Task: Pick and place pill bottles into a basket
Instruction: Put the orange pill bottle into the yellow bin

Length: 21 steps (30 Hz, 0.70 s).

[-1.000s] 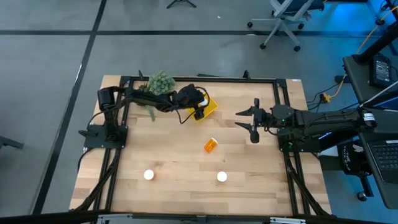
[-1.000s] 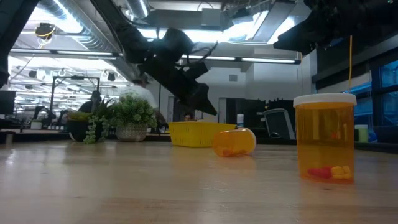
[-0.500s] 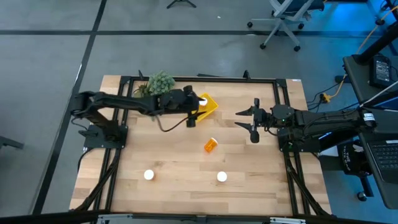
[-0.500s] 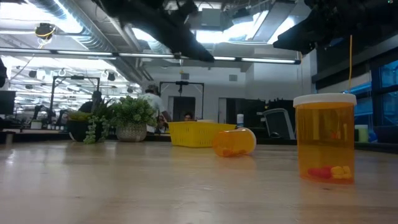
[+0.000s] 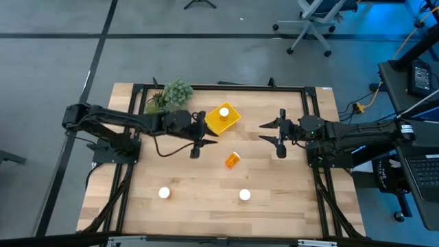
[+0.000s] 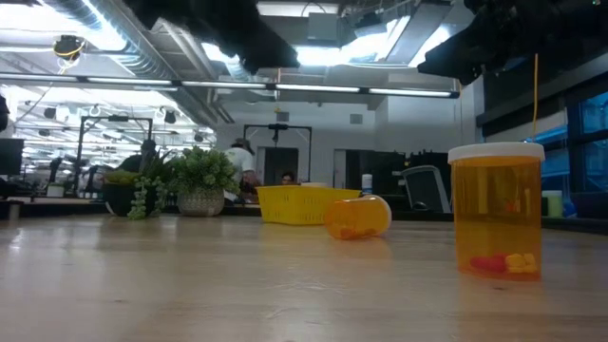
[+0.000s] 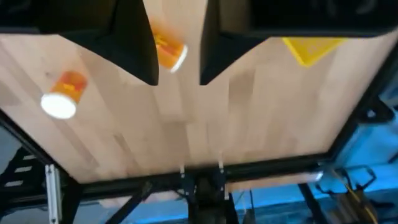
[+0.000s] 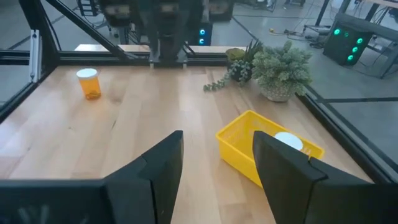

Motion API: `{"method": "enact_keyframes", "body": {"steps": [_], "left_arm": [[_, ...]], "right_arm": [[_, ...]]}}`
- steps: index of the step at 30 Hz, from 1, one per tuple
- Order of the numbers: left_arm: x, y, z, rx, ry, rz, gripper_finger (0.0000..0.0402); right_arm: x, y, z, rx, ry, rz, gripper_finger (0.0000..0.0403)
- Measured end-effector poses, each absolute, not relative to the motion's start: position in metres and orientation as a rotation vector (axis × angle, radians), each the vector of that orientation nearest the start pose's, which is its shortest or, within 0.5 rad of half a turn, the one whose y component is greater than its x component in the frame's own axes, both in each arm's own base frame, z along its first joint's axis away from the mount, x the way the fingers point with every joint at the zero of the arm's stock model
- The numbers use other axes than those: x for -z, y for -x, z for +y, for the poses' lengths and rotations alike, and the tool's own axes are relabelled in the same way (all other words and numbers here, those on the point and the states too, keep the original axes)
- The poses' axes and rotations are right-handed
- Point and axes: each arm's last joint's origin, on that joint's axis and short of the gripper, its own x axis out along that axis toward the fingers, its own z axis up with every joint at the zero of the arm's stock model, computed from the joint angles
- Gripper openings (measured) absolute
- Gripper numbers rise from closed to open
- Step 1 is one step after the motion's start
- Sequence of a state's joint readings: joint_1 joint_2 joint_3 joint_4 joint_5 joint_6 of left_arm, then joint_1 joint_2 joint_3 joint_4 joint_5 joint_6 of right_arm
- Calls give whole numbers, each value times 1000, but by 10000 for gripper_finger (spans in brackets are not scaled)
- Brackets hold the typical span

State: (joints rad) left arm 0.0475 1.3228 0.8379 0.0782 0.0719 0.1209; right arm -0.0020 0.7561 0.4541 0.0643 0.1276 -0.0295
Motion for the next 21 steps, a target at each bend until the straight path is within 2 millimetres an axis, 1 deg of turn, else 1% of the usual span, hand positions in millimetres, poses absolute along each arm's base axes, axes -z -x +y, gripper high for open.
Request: {"method": "enact_keyframes", "body": {"steps": [4, 9, 12, 16, 18, 21], "left_arm": [[-244, -284, 2, 69, -59, 299, 73], [-223, -274, -4, 85, -58, 219, 39], [-212, -269, -4, 85, -54, 246, 25], [-203, -264, -4, 94, -57, 273, 6], [-199, -262, -4, 97, -74, 272, 2], [-195, -258, 1, 74, -87, 251, 3]], "right_arm": [[-243, -178, -2, 137, 51, 252, 197], [-242, -187, 0, 123, 96, 231, 197], [-240, -191, 2, 116, 97, 233, 197], [-238, -193, 5, 103, 60, 264, 197], [-243, -196, 10, 78, 63, 285, 197], [-250, -200, 23, 25, 42, 357, 195]]}}
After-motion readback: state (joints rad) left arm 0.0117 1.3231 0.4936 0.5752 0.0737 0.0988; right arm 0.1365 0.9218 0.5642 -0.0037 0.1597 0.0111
